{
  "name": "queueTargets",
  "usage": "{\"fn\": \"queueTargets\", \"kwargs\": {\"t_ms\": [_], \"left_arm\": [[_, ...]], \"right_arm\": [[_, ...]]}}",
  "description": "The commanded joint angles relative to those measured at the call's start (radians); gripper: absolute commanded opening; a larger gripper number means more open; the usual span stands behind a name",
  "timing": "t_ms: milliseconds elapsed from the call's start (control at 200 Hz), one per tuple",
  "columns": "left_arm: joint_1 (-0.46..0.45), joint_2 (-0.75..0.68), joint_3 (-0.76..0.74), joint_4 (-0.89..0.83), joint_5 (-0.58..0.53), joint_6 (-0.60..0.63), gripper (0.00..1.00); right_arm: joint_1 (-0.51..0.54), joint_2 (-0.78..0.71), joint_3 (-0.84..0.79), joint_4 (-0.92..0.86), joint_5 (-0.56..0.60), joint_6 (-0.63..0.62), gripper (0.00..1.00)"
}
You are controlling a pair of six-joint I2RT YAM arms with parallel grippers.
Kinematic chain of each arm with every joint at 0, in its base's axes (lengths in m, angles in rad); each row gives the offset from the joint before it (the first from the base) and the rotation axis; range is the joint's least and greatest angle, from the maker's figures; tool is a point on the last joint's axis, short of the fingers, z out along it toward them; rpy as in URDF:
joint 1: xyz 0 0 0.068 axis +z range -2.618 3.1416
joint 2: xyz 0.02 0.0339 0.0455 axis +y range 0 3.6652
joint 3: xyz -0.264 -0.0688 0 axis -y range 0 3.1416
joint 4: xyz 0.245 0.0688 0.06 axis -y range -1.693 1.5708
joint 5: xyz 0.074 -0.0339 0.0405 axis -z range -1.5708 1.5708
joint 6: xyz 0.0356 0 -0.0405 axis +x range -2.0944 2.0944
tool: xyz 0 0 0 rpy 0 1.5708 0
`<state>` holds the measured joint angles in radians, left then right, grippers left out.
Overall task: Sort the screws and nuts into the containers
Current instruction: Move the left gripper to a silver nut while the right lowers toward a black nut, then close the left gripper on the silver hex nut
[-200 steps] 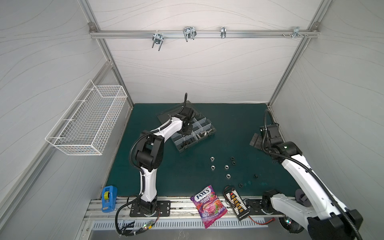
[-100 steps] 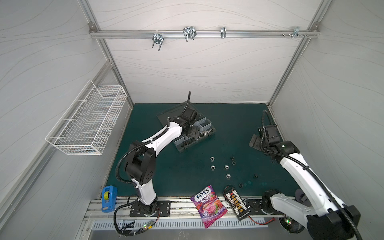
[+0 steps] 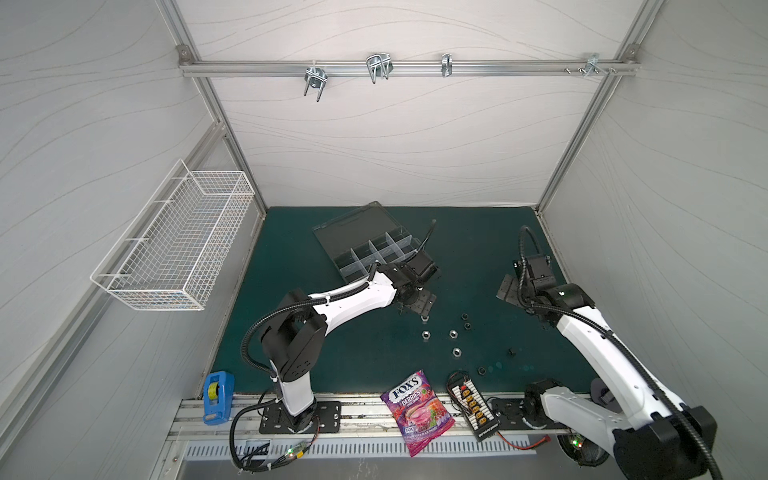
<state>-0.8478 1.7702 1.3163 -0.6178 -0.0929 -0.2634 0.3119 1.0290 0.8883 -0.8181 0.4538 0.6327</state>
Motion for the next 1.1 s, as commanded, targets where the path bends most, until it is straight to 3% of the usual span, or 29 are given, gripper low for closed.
{"fn": "queueTargets", "kwargs": {"t_ms": [0,65,715,1095], "left_arm": [[-0.030,0.033,-0.016,0.069,0.037,-0.035,0.83],[-0.050,0.044,-0.030,0.099,0.038,-0.045,0.78],[-0.060,0.184,-0.031,0.159,0.003,-0.053,0.66],[-0.057,0.224,-0.018,0.155,0.027,-0.050,0.49]], "right_arm": [[-0.005,-0.028,-0.028,-0.050,-0.009,0.034,0.99],[-0.005,-0.035,-0.048,-0.056,-0.018,0.040,0.99],[-0.002,-0.084,-0.195,-0.128,-0.110,0.152,0.99],[0.009,-0.074,-0.203,-0.130,-0.123,0.156,0.99]]}}
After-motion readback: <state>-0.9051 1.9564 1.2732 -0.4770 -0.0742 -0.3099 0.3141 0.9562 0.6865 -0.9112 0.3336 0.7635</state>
